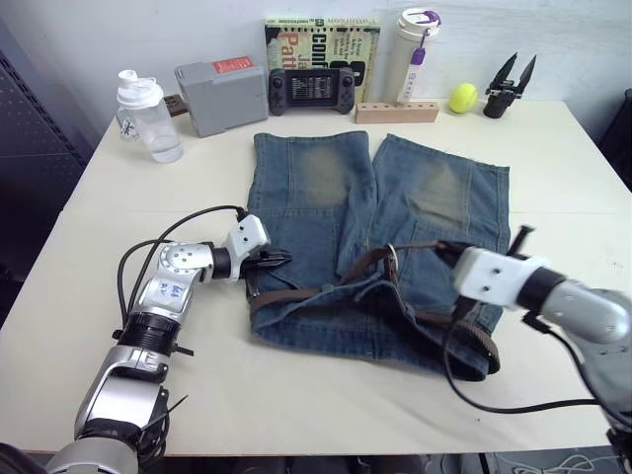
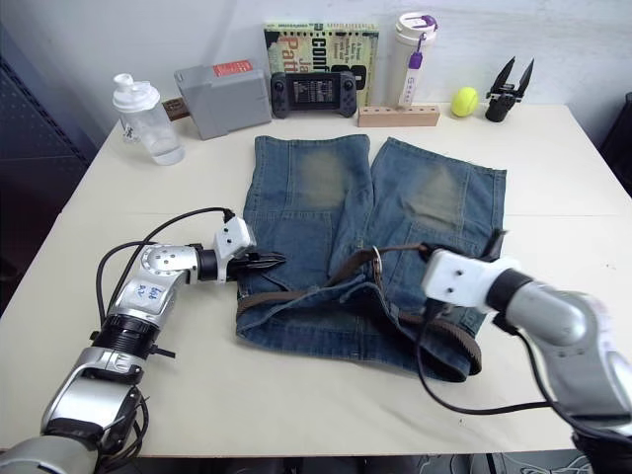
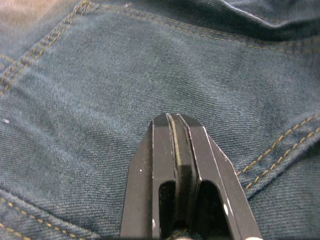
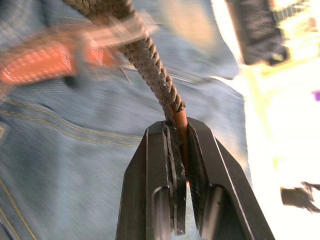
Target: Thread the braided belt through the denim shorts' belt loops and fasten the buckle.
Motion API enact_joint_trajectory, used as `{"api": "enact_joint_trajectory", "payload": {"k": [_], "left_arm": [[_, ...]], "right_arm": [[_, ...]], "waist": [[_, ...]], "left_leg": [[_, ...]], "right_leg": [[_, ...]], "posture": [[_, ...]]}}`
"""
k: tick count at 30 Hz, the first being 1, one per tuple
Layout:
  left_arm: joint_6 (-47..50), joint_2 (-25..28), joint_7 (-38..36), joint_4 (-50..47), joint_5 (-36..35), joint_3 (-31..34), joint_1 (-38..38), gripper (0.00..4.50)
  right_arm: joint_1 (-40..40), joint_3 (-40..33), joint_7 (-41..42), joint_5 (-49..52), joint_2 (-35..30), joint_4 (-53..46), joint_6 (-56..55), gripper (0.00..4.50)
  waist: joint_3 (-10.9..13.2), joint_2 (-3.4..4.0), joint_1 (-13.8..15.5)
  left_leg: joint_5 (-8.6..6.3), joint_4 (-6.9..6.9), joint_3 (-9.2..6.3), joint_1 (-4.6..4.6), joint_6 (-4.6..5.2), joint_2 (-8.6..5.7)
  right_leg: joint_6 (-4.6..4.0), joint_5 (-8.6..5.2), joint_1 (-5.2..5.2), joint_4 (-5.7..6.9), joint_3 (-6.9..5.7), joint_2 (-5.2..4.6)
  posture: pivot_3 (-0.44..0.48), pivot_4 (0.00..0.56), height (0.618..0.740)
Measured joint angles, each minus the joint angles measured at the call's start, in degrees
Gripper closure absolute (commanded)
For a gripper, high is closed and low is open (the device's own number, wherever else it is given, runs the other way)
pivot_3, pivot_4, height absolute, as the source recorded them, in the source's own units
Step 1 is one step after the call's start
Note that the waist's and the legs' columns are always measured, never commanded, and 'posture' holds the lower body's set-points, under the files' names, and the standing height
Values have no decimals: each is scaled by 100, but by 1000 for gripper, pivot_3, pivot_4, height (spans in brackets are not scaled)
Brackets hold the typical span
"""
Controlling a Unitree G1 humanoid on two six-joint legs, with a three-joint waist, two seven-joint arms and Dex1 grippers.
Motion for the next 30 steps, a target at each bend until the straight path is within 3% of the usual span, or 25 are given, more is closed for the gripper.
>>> {"api": "enact_joint_trajectory", "payload": {"k": [4,10,17,23,26,30], "left_arm": [[-257,-17,-10,156,22,-16,-20,4437],[-535,-42,11,332,87,-45,-52,4437],[-697,-70,80,339,130,-50,-51,4437],[-471,-95,90,66,89,12,-2,4437],[121,-79,-4,-633,-197,97,119,3549],[1442,61,-247,-2260,-1241,458,105,1850]], "right_arm": [[-154,-649,10,208,-91,182,-210,4500],[-744,-784,-59,688,-4,168,-74,4500],[-873,-395,12,804,13,-75,-34,4500],[-758,756,153,228,-45,-352,-337,4500],[-755,1000,70,-106,-30,-274,-365,4500],[-883,1218,36,-313,78,-176,-352,4500]], "waist": [[-5,-1,1],[-9,1,8],[-11,-1,7],[-10,-2,-3],[0,-18,-17],[3,-23,-46]], "left_leg": [[0,0,0,6,0,0],[0,1,-2,8,0,0],[0,1,-2,7,1,-1],[0,2,-3,-1,1,-1],[0,4,-5,-10,0,3],[0,5,-6,-10,0,8]], "right_leg": [[0,0,6,1,1,0],[0,0,6,8,1,-1],[0,0,5,9,1,-3],[0,0,-2,8,0,-3],[0,0,-13,9,-2,-2],[0,0,-15,12,0,-2]], "posture": [[0,150,731],[0,150,731],[0,150,731],[0,150,731],[0,150,731],[0,150,731]]}}
